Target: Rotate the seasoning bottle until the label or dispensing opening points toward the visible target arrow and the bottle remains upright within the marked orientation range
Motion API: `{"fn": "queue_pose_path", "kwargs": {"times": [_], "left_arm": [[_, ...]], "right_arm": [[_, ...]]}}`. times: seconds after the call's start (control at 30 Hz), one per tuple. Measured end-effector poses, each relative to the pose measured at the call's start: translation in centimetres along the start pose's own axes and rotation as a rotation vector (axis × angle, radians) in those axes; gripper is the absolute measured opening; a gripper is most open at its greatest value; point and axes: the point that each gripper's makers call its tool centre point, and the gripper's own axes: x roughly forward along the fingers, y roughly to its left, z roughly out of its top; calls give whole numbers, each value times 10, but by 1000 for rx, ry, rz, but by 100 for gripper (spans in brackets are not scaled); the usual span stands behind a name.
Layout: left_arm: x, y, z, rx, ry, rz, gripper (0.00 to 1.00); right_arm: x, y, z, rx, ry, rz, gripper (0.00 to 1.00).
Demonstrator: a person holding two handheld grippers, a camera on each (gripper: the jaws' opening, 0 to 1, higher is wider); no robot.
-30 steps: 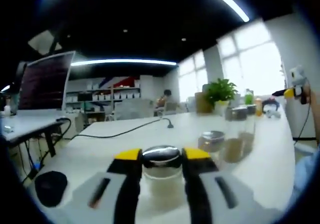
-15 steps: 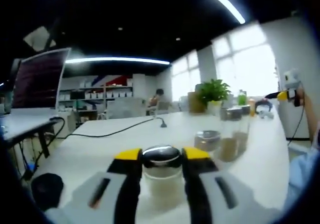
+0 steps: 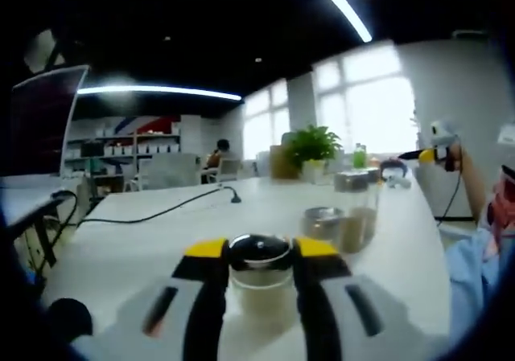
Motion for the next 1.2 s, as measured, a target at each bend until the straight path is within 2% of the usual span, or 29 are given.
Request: {"fn": "queue_pose_path", "kwargs": {"times": [0.1, 0.77, 0.83, 0.9, 1.2], "left_arm": [[0, -1, 0, 2, 0, -46, 32], [4, -3, 1, 25, 23, -216, 32], [4, -4, 1, -4, 15, -249, 32], [3, -6, 1, 9, 18, -273, 32], [3, -6, 1, -7, 7, -339, 33]], "right_arm": [[0, 0, 1, -2, -3, 2, 94], [1, -3, -2, 0, 8, 2, 93], [2, -3, -3, 0, 9, 2, 93], [2, -2, -3, 3, 11, 3, 93], [4, 0, -3, 2, 12, 9, 93]]}}
